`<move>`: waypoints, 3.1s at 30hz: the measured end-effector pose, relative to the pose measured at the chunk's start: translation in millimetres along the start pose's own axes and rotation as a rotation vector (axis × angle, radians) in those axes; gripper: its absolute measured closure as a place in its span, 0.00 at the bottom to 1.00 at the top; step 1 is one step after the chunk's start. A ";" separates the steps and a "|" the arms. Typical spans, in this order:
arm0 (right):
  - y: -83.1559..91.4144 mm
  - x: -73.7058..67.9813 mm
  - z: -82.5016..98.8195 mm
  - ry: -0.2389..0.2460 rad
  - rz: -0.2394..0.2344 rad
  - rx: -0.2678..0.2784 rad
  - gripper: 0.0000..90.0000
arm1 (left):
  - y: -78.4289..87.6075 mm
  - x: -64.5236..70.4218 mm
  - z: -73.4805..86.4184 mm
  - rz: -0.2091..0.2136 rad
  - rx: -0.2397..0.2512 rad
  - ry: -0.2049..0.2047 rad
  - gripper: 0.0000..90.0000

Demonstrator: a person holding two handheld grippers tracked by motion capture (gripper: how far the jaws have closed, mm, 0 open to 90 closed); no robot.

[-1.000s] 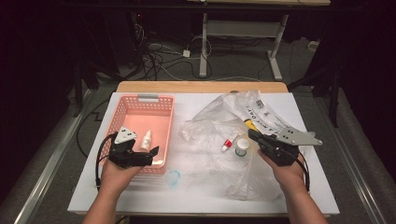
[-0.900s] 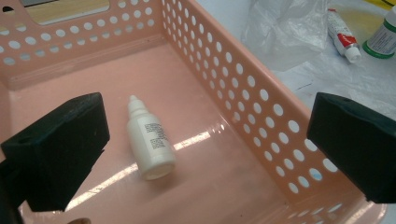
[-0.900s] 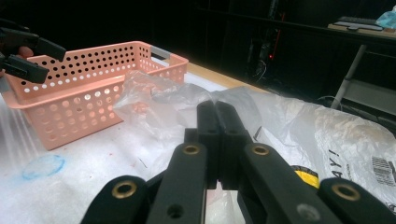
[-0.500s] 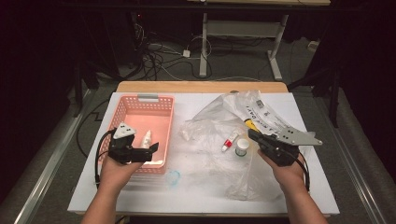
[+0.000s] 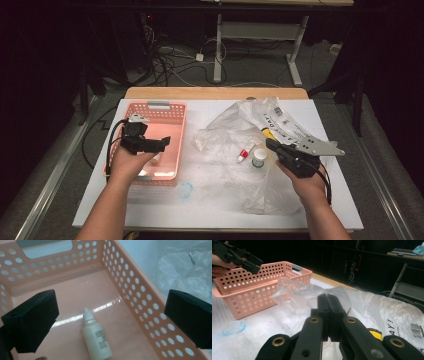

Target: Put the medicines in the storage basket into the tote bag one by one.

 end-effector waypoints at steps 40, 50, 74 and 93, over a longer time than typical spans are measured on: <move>1.7 1.6 -0.3 -0.008 -0.001 0.003 1.00 | -47.1 -20.3 36.8 -0.041 -0.488 0.089 0.54; 0.0 2.7 1.8 -0.012 0.000 -0.002 1.00 | -50.1 -16.1 38.5 -0.033 -0.486 0.041 0.63; 0.2 4.0 -0.1 -0.007 0.006 0.002 1.00 | -33.5 -6.6 24.1 0.018 -0.342 0.000 0.65; 4.0 1.0 -1.1 0.000 0.007 0.004 1.00 | 4.5 26.5 19.0 0.071 -0.105 -0.057 0.65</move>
Point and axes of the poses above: each handheld gripper's, and its own axes: y roughly backward along the jaws, z roughly out of its underside, x roughly to its right, the point moved 6 cm from there along -y, roughly forward along the jaws, and after that the axes turned 8 degrees about x, right-handed, at the moved point
